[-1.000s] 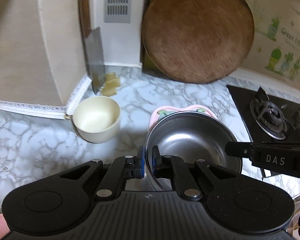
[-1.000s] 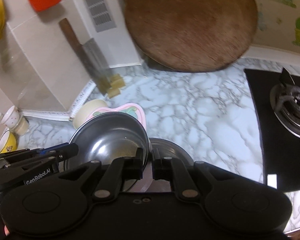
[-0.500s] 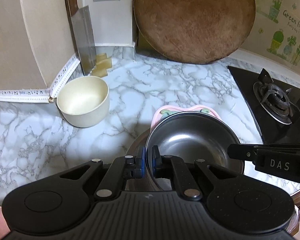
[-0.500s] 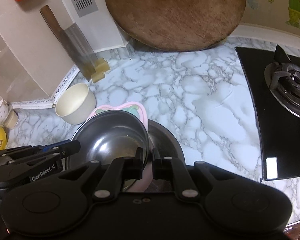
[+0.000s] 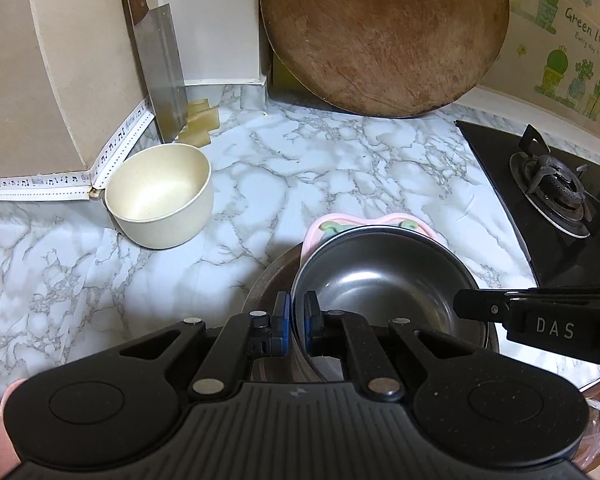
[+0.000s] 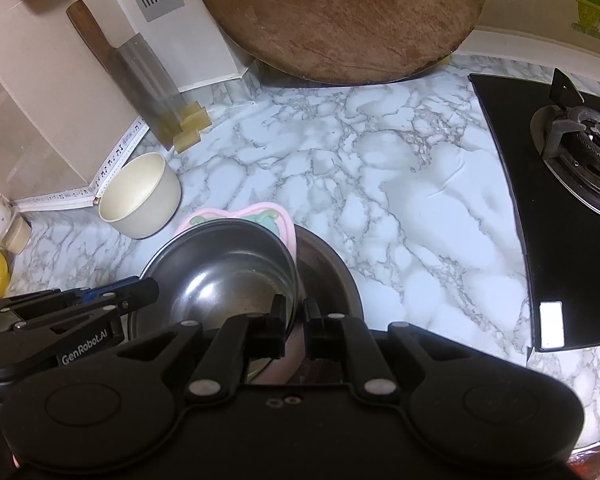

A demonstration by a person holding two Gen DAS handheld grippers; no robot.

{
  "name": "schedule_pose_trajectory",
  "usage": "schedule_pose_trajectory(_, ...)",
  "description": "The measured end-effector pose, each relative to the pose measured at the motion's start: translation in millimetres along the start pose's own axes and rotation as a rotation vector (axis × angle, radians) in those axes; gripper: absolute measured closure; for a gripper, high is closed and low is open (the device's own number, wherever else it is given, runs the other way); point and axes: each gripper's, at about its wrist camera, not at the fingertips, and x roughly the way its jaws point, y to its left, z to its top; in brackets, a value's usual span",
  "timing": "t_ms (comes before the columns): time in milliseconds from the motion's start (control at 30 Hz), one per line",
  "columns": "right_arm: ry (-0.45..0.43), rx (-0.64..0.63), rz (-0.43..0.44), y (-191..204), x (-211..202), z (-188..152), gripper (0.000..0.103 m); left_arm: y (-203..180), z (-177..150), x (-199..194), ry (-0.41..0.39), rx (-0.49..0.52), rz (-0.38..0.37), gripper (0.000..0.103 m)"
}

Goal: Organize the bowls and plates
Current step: 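Carry the pink-handled pot with both grippers toward the stacked dishes, then lower the pot onto the stack and open both grippers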

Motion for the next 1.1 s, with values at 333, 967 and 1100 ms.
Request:
schedule_pose_trajectory(333, 0.000, 0.002, -0.001, -2, 7, -1, 0.094, -2, -1, 6, 0.000, 0.012, 0.008, 0.097)
schedule_pose_trajectory(967, -0.015, -0.016, 0.012, 9, -8, 2, 0.073, 12, -2, -1, 0.005, -0.008, -0.052, 0.096)
schedule_pose_trajectory(1100, -0.034, -0.043, 0.023, 17, -18, 2, 0.068, 17, -3, -11, -0.007, -0.017, -0.058, 0.095)
